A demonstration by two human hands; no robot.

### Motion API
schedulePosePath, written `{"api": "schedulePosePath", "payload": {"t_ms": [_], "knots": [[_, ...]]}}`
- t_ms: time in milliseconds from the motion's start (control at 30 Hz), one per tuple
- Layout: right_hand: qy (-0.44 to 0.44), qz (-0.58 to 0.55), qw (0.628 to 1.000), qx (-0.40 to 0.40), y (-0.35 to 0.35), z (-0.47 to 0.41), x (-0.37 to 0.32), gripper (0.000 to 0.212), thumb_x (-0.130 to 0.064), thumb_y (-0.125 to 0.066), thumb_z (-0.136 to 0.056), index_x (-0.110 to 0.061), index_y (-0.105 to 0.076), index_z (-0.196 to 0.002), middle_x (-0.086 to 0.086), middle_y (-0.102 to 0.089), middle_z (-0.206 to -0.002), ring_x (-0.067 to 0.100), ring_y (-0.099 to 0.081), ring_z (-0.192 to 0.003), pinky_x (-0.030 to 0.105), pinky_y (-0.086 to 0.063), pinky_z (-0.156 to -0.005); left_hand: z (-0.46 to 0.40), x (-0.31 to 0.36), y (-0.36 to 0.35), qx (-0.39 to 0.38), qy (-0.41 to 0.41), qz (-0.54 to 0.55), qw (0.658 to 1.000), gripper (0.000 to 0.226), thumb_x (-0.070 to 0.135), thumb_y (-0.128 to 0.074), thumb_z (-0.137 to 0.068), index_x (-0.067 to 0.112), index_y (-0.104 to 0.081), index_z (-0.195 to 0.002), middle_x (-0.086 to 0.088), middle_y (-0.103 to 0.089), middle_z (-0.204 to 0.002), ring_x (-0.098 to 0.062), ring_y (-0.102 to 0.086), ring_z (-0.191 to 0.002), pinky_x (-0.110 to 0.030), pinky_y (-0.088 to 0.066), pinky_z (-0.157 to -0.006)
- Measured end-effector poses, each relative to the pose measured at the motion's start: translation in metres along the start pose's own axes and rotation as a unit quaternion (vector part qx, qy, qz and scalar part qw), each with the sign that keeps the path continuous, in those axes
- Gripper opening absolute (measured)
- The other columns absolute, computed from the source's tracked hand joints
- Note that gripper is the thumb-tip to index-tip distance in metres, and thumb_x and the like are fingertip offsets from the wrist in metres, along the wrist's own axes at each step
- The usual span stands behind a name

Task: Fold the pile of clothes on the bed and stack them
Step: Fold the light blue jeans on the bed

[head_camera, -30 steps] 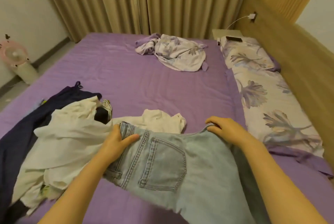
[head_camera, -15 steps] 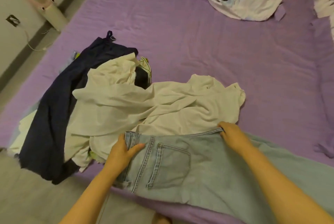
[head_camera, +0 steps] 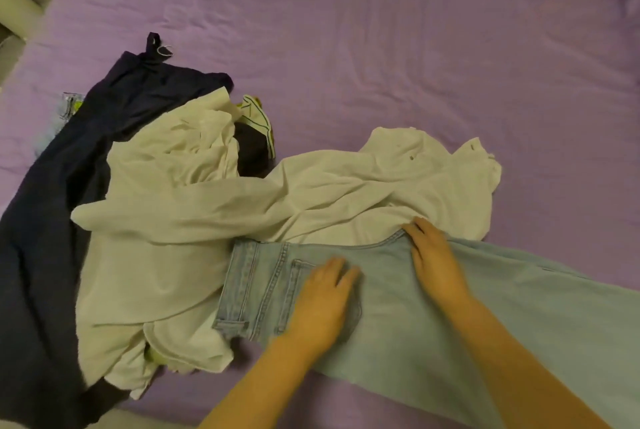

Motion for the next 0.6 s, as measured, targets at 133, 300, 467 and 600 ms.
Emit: {"api": "schedulePosePath", "payload": {"t_ms": [133, 300, 467, 600], "knots": [[-0.041, 0.029, 0.998, 0.022, 0.008, 0.023, 0.04, 0.043, -0.002, -0.046, -0.096, -0.008, -0.046, -0.139, 0.011, -0.033, -0.151, 0.026, -0.03, -0.14, 0.03, -0.022, -0.114, -0.029, 0.044, -0.05, -0.162, -0.04, -0.012, 0.986, 0.053, 0.018, -0.029, -0.103, 0.021, -0.011, -0.153, -0.008, -0.001, -0.161, -0.023, -0.003, -0.148, -0.035, -0.009, -0.12], [-0.053, 0.043, 0.998, -0.005, 0.025, 0.032, 0.102, 0.044, -0.009, -0.045, -0.098, -0.014, -0.042, -0.142, 0.002, -0.033, -0.152, 0.019, -0.025, -0.142, 0.019, -0.01, -0.114, -0.084, 0.084, -0.052, -0.065, 0.024, 0.169, 0.983, 0.051, 0.035, -0.034, -0.102, 0.028, -0.023, -0.151, 0.004, -0.018, -0.159, -0.017, -0.023, -0.143, -0.034, -0.023, -0.116], [-0.091, 0.084, 0.992, -0.036, 0.045, 0.033, 0.17, 0.043, -0.02, -0.044, -0.1, -0.016, -0.041, -0.142, 0.002, -0.028, -0.154, 0.019, -0.021, -0.143, 0.026, -0.014, -0.115, -0.122, 0.092, -0.052, 0.002, 0.033, 0.049, 0.998, 0.039, 0.022, -0.047, -0.098, 0.016, -0.048, -0.136, -0.009, -0.039, -0.144, -0.028, -0.038, -0.126, -0.036, -0.041, -0.1], [-0.116, 0.169, 0.976, -0.075, 0.059, 0.035, 0.213, 0.04, -0.035, -0.042, -0.099, -0.023, -0.043, -0.137, -0.004, -0.021, -0.157, 0.016, -0.011, -0.146, 0.033, -0.016, -0.115, -0.136, 0.094, -0.051, 0.003, 0.049, -0.034, 0.998, 0.021, 0.029, -0.048, -0.098, 0.016, -0.061, -0.109, -0.002, -0.056, -0.116, -0.021, -0.052, -0.1, -0.037, -0.047, -0.076]]}}
Point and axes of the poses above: each hand's wrist, its own z-axis away from the middle knuckle, its own y-axis out of the back of the hand, x = y × z, the point moved 5 cm from there along -z, towards the middle knuckle
